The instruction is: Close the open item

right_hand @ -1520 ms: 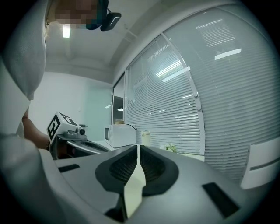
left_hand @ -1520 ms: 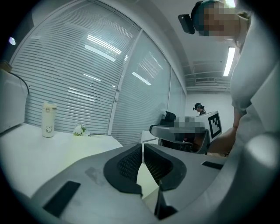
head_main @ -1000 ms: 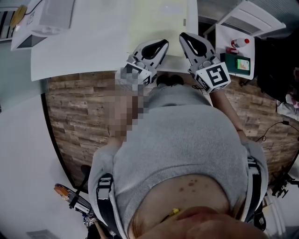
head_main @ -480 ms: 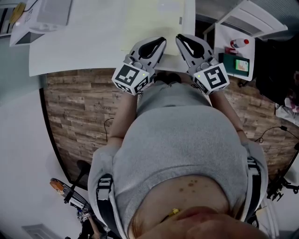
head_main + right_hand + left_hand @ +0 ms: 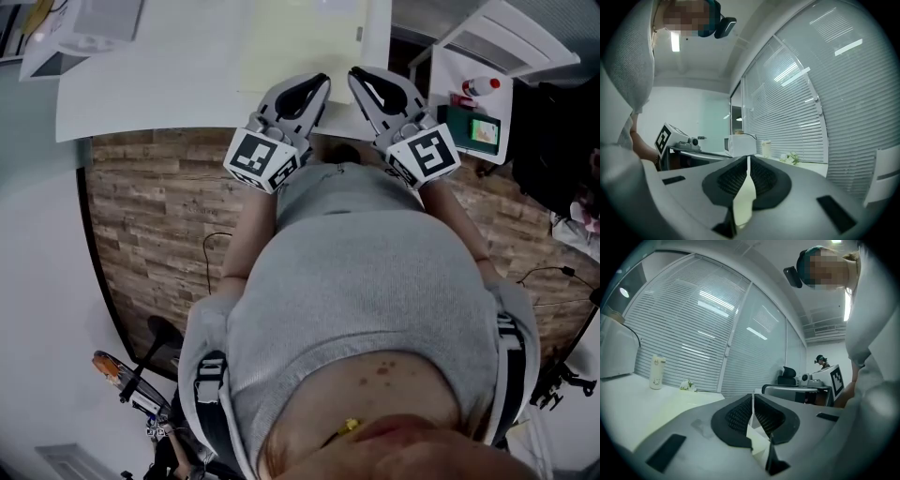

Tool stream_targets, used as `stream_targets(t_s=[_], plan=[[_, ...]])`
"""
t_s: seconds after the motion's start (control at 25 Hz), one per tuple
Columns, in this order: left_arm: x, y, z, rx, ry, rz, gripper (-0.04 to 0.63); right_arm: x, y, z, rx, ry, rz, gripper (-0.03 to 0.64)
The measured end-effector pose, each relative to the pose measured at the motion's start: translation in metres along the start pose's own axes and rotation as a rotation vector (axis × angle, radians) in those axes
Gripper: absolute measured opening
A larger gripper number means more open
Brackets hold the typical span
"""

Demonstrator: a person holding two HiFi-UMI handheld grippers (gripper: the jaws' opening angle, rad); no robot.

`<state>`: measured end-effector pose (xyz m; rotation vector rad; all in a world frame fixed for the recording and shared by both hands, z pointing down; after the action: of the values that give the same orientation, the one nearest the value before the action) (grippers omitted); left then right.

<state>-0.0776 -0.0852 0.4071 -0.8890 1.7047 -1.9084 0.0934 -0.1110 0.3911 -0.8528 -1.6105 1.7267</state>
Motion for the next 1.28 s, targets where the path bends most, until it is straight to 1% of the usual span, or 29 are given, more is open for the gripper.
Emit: stream_targets(t_s=[0.08, 0.24, 0.36, 0.52, 0.6, 0.84, 0.96, 1.08, 1.16, 1.28], plan=[[-0.001, 0.001, -0.003, -0.011, 0.002, 0.002, 0.023, 0.002, -0.001, -0.004, 0.019, -0.009, 0.008, 0.077], [-0.005, 0.0, -0.011, -0.017, -0.01, 0.001, 0.023, 0.009, 0.002, -0.01, 0.016, -0.04, 0.002, 0.077], [-0.01, 0.001, -0.017, -0.01, -0.031, 0.0, 0.023, 0.018, 0.005, -0.015, 0.005, -0.073, -0.032, 0.077], [-0.015, 0.004, -0.031, 0.002, -0.047, 0.019, 0.023, 0.032, 0.005, -0.024, 0.005, -0.119, -0.024, 0.074], [-0.015, 0.003, -0.039, 0.004, -0.054, 0.015, 0.023, 0.038, 0.005, -0.027, 0.004, -0.141, -0.022, 0.074], [-0.026, -0.002, -0.065, 0.009, -0.072, 0.006, 0.023, 0.067, 0.004, -0.042, 0.007, -0.179, -0.028, 0.074], [-0.034, -0.004, -0.078, 0.009, -0.081, 0.005, 0.023, 0.083, 0.002, -0.052, 0.035, -0.202, -0.023, 0.074], [-0.042, -0.006, -0.09, 0.011, -0.086, 0.007, 0.023, 0.098, 0.0, -0.062, 0.017, -0.22, -0.023, 0.074], [-0.047, -0.008, -0.098, 0.01, -0.09, 0.004, 0.023, 0.108, -0.003, -0.069, 0.03, -0.235, -0.016, 0.074], [-0.053, -0.01, -0.11, 0.005, -0.098, -0.015, 0.023, 0.121, -0.005, -0.077, 0.039, -0.255, -0.019, 0.074]])
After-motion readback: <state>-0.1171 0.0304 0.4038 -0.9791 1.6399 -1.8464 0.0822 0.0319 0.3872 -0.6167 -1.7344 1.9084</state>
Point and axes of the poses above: the fingertips, and each gripper's own axes: z forward along the fingers, x to its left, y out of its top, the point moved 9 cm from there along -z, backward along the fingers, and after that the axes turned 3 degrees about -y, right-handed, at the moved point
